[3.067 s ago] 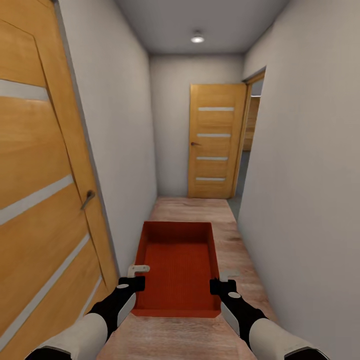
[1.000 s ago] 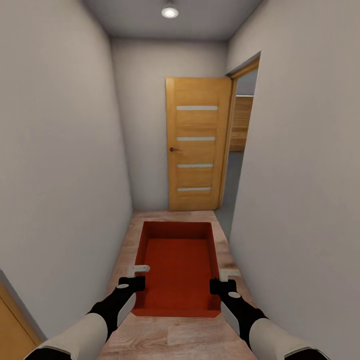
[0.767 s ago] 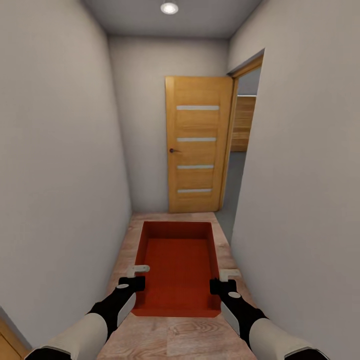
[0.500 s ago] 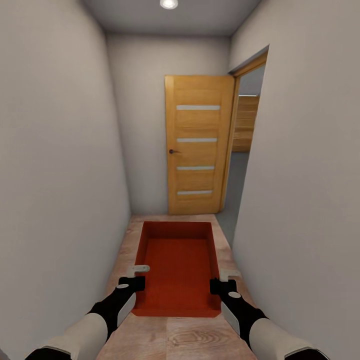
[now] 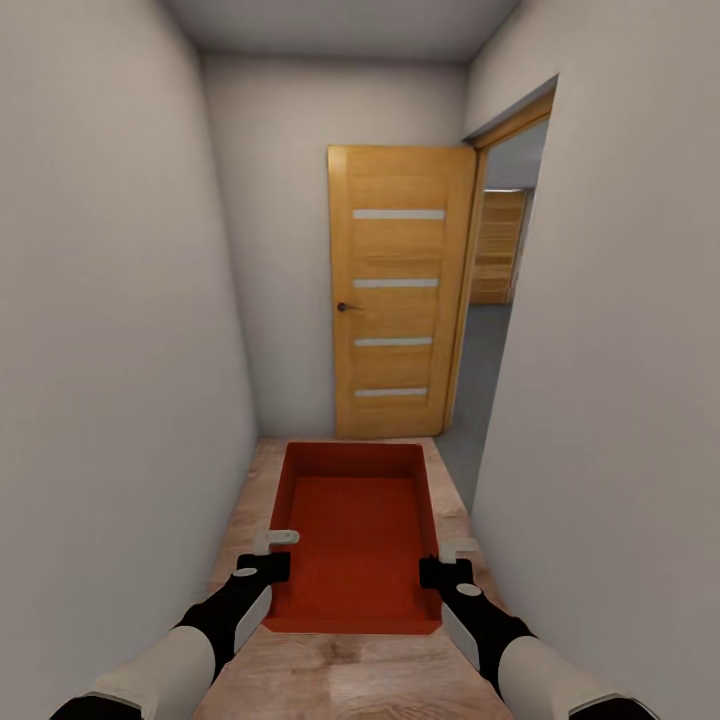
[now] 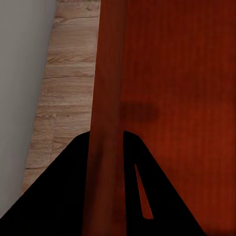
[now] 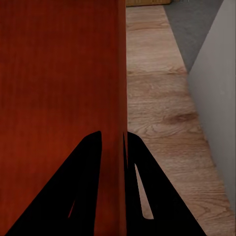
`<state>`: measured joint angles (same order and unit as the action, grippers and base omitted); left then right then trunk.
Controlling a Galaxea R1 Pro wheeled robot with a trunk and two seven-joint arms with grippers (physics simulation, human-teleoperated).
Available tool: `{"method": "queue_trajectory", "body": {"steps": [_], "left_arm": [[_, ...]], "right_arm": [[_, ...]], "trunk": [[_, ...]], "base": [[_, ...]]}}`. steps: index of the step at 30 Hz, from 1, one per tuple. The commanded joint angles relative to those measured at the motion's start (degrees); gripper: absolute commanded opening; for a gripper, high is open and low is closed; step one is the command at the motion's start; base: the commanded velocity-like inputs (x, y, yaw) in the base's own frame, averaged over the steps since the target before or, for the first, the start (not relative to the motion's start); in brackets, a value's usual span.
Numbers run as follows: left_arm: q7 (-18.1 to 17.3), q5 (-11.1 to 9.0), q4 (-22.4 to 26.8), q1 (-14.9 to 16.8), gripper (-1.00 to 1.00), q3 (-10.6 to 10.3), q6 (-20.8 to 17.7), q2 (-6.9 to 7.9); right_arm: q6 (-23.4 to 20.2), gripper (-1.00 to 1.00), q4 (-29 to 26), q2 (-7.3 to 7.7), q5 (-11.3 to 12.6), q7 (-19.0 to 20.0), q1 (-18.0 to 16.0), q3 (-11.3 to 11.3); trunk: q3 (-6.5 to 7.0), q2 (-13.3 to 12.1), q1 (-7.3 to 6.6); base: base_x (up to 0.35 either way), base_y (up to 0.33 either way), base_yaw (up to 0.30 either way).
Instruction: Move the two storage containers from the living room to the garage. In the garage, place one container on the floor and stack the other container on top of it (either order is fine).
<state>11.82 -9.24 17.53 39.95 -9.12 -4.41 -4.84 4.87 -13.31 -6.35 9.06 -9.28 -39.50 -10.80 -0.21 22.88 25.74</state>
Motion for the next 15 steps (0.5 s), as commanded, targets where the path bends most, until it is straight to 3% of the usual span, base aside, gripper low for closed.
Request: {"method": "queue_trajectory", "body": {"steps": [1,15], "left_arm": [[0.5,0.2,1.0,0.0,-1.0,1.7,-0.3,0.0],[0.5,0.2,0.9,0.0,-1.0,1.7,-0.4,-0.01]], "right_arm": [[0.2,-1.0,0.1,-0.04,1.1,0.2,0.0,-0.7],[0.2,-1.0,0.1,-0.06,1.1,0.2,0.0,-0.6]], "trunk": [[-0.03,0.0,0.05],[-0.03,0.0,0.05]], "base": [[0.323,0.0,0.0],[0.323,0.0,0.0]]}}
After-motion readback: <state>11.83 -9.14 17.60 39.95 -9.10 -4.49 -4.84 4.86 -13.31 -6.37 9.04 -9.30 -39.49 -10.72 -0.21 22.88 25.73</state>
